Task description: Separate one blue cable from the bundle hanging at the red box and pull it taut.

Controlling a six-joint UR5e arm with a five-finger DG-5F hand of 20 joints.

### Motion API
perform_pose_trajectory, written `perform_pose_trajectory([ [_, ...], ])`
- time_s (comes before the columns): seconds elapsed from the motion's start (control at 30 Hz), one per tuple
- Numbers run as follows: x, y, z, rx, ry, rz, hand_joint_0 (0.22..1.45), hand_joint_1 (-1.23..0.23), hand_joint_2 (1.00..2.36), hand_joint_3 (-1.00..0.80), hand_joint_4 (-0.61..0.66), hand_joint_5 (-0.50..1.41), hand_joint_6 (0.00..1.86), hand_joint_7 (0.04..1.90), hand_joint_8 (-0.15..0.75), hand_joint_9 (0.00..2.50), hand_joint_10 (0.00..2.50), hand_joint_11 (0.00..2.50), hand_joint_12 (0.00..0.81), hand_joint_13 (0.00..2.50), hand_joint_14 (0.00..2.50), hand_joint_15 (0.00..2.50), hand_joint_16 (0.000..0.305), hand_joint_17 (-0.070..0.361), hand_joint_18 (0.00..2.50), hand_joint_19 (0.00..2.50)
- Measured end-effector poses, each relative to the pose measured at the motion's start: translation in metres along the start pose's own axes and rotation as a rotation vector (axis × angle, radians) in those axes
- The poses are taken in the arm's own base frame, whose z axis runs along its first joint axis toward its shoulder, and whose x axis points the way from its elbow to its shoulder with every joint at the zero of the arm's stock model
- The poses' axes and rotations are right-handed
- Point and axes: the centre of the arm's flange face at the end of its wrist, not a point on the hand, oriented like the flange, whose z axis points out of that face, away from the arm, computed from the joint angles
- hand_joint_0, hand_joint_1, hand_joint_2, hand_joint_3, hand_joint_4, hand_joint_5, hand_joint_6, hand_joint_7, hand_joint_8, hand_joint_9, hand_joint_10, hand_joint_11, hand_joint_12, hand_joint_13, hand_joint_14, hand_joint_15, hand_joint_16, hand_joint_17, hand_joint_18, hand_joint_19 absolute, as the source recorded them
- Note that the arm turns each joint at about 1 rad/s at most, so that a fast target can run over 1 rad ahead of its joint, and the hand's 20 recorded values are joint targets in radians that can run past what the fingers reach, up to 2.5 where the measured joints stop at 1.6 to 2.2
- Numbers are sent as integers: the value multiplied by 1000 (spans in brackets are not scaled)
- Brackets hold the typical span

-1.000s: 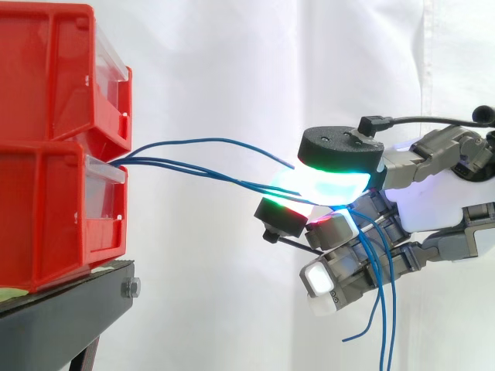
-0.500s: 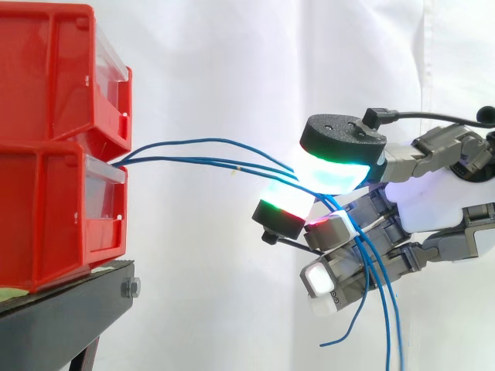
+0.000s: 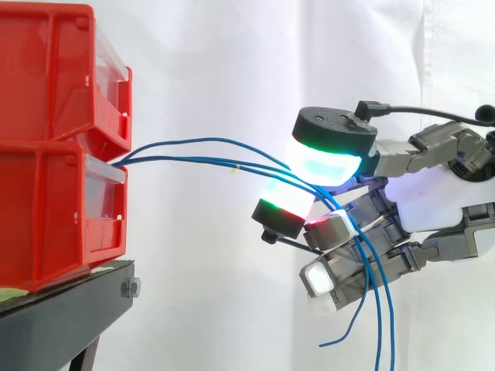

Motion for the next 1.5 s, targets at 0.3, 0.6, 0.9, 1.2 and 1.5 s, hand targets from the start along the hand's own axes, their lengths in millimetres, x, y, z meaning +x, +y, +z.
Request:
perform_pose_trajectory([
  [0.3,2,1,0,-5,3,8,663,-754,1004,-445,58,-171,863,1258,236,1113,6,1324,343,759,22,663,42,95,583,517],
  [0.6,7,3,0,-21,7,17,611,-632,1006,-413,83,-172,869,1278,244,1115,7,1315,347,752,23,677,44,98,556,541],
  [0.9,9,3,0,-27,9,20,581,-533,1001,-483,108,-164,859,1285,251,1135,7,1328,355,759,21,676,44,100,556,540],
  [1.2,10,4,1,-33,10,22,524,-627,1000,-500,114,-168,864,1241,262,1147,5,1327,369,786,21,676,47,106,588,530],
  [1.5,12,4,0,-33,12,22,580,-830,1000,-500,88,-180,876,1178,232,1130,6,1337,346,794,22,685,45,101,597,531],
])
